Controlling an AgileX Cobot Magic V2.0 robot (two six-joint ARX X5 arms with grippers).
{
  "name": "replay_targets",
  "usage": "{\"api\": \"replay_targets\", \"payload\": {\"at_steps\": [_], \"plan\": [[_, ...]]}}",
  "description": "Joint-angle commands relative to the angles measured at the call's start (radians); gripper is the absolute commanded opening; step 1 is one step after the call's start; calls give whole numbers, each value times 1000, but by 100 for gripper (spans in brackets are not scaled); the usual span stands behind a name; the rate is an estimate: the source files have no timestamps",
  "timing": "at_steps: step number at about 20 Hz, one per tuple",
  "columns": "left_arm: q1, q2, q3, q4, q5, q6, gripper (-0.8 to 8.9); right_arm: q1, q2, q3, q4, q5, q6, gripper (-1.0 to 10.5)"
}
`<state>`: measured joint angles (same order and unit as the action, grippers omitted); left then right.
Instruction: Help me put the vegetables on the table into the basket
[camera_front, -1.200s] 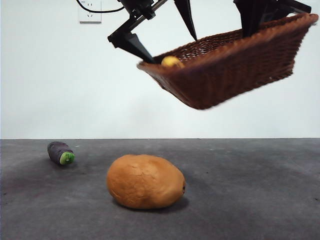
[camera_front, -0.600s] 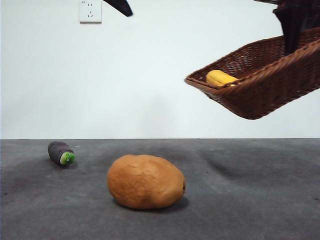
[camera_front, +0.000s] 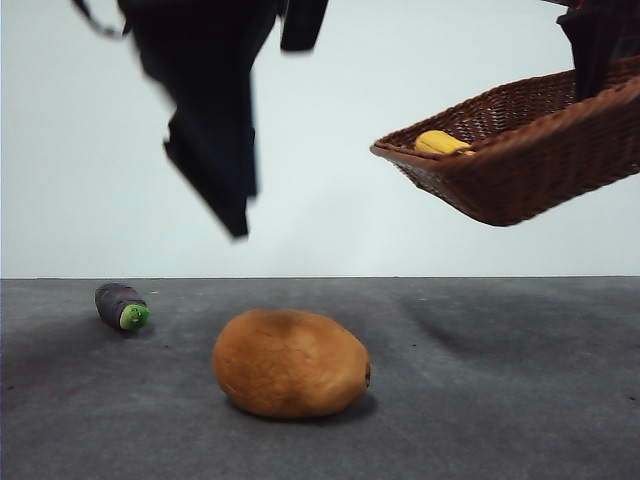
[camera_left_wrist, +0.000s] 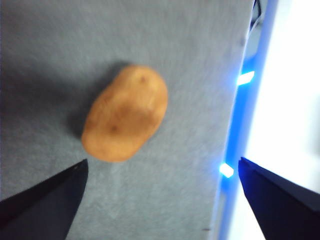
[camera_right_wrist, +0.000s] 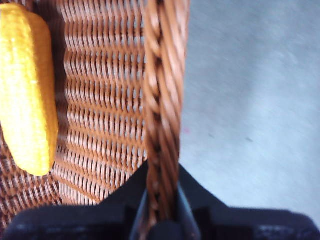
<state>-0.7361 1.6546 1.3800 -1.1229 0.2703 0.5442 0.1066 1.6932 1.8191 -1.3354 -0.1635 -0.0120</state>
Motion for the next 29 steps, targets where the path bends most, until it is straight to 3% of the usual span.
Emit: {"api": "replay_targets", "payload": {"at_steps": [1, 4, 20, 21, 22, 25, 29], "plan": [[-5, 6, -60, 63, -7, 95, 510, 3, -1, -7, 7, -25, -15, -16], [-10, 10, -84, 150, -10, 116, 601, 3, -1, -7, 6, -24, -15, -16], [-46, 203, -85, 249, -12, 137, 592, 2, -1, -7, 2, -19, -24, -16], [-48, 212, -85, 247, -32, 137, 548, 2, -1, -7, 2, -19, -24, -16], [-49, 219, -85, 244, -48, 137, 443, 2, -1, -7, 0, -19, -24, -16], [-56, 229, -85, 217, -65, 137, 28, 2, -1, -7, -1, -19, -26, -16], [-55, 212, -77, 201, -61, 45, -8, 2, -1, -7, 1, -19, -26, -16]]}}
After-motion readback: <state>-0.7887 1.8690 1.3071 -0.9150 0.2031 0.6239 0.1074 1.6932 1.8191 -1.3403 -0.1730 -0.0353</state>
